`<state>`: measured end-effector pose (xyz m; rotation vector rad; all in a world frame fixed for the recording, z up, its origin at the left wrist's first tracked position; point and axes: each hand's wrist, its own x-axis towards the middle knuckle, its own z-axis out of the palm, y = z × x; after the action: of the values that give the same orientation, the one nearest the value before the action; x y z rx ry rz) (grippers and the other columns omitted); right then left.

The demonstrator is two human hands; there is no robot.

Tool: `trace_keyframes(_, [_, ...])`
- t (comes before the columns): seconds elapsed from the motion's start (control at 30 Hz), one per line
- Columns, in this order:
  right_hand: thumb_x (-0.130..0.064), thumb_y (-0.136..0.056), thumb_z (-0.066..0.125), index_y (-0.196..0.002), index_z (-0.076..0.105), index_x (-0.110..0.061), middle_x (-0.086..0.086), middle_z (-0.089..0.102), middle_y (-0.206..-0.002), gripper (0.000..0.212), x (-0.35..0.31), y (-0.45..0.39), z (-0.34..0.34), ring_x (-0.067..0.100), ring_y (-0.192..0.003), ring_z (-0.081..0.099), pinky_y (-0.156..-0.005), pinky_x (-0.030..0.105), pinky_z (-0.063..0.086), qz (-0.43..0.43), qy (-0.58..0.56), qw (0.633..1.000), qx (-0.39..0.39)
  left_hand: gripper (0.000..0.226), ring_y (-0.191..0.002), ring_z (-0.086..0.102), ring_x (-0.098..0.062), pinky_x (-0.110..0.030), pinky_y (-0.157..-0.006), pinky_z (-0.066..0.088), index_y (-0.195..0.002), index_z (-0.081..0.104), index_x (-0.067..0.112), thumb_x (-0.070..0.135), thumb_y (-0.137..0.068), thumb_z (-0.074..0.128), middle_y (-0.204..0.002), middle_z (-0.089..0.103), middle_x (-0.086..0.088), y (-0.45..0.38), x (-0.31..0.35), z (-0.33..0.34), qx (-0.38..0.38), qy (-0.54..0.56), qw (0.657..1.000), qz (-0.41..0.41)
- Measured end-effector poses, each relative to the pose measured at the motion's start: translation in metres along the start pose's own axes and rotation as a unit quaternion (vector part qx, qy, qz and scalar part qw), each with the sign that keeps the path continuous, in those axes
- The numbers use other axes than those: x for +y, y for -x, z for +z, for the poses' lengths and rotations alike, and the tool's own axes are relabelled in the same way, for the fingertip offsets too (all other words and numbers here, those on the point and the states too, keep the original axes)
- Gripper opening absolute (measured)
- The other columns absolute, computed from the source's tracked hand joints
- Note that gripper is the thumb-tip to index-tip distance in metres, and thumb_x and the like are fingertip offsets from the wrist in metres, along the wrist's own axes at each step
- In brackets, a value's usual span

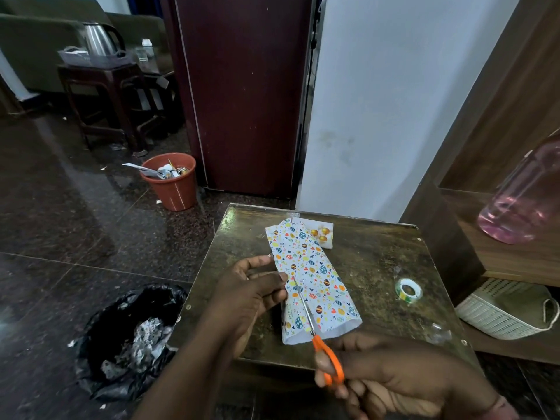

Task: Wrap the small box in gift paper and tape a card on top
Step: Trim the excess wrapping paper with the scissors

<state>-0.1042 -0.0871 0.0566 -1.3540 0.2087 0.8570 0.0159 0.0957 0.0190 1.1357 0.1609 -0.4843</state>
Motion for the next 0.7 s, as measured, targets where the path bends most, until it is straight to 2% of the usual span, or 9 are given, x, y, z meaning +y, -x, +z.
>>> trace_keyframes(0.1, [-0.035,-0.084,0.082,-0.103,0.072,-0.011,0.005,0.066,-0.084,0.032,-0.009,0.018,-0.01,0.01,-0.064,0.057,-0.055,0.023,0.044,-0.014,-0.002,0.999,-0.05,0.044,-0.071,0.072,-0.017,-0.022,-0.058,0.058,-0.126,0.057,0.002,-0.011,-0.087,0.071,-0.099,0.078,-0.017,-0.002,0.0,-0.001,-0.001,0.005,1.0,0.001])
trace_keyframes(0.17, [-0.035,-0.087,0.079,-0.106,0.068,-0.004,0.009,0.058,-0.08,0.038,-0.017,0.022,-0.013,0.012,-0.056,0.059,-0.046,0.021,0.046,-0.031,-0.019,0.997,-0.061,0.042,-0.07,0.072,-0.016,-0.023,-0.059,0.059,-0.125,0.058,0.003,-0.01,-0.087,0.071,-0.098,0.078,-0.017,-0.001,0.001,-0.001,-0.006,0.002,1.0,0.004])
trace_keyframes(0.27, [-0.039,-0.085,0.079,-0.104,0.067,-0.003,0.012,0.046,-0.076,0.043,-0.027,0.009,-0.014,0.013,-0.046,0.057,-0.032,0.02,0.043,-0.041,-0.025,0.998,-0.044,0.04,-0.072,0.072,-0.017,-0.025,-0.062,0.061,-0.122,0.059,0.004,-0.009,-0.087,0.072,-0.103,0.077,-0.021,0.0,0.001,0.001,-0.012,-0.001,1.0,0.009])
trace_keyframes(0.37, [-0.04,-0.087,0.078,-0.105,0.065,-0.001,0.01,0.044,-0.072,0.045,-0.036,-0.003,-0.017,0.01,-0.041,0.054,-0.029,0.016,0.036,-0.032,-0.009,0.998,-0.058,0.039,-0.073,0.07,-0.018,-0.028,-0.064,0.062,-0.123,0.059,0.004,-0.009,-0.088,0.07,-0.101,0.074,-0.02,-0.001,0.001,0.0,-0.021,-0.002,1.0,0.013])
trace_keyframes(0.5, [-0.032,-0.102,0.06,-0.113,0.058,0.002,0.01,0.037,-0.074,0.035,-0.043,0.005,-0.028,0.007,-0.037,0.052,-0.027,0.018,0.022,-0.071,-0.08,0.985,-0.139,0.033,-0.082,0.073,-0.02,-0.029,-0.065,0.059,-0.121,0.061,0.008,-0.005,-0.092,0.068,-0.102,0.077,-0.016,-0.005,0.002,-0.005,-0.023,-0.032,0.999,0.029])
trace_keyframes(0.53, [-0.033,-0.102,0.061,-0.112,0.059,0.002,0.01,0.035,-0.072,0.036,-0.044,0.004,-0.028,0.007,-0.036,0.05,-0.028,0.019,0.017,-0.08,-0.079,0.986,-0.125,0.033,-0.084,0.074,-0.021,-0.029,-0.066,0.059,-0.122,0.062,0.01,-0.004,-0.092,0.069,-0.103,0.077,-0.016,-0.006,0.002,-0.007,-0.023,-0.038,0.998,0.032])
trace_keyframes(0.6, [-0.042,-0.091,0.073,-0.105,0.064,0.0,0.011,0.033,-0.068,0.045,-0.043,-0.003,-0.027,0.008,-0.031,0.043,-0.03,0.018,0.013,-0.092,-0.046,0.994,-0.043,0.036,-0.088,0.074,-0.022,-0.03,-0.068,0.059,-0.124,0.062,0.01,-0.002,-0.092,0.071,-0.106,0.077,-0.016,-0.008,0.003,-0.007,-0.024,-0.044,0.998,0.038])
trace_keyframes(0.7, [-0.048,-0.08,0.079,-0.102,0.067,-0.002,0.007,0.036,-0.065,0.052,-0.043,-0.018,-0.018,0.007,-0.029,0.037,-0.029,0.011,0.019,-0.081,-0.015,0.996,0.039,0.039,-0.086,0.073,-0.02,-0.031,-0.07,0.06,-0.126,0.061,0.01,-0.002,-0.091,0.072,-0.107,0.076,-0.018,-0.009,0.004,-0.005,-0.026,-0.045,0.997,0.048])
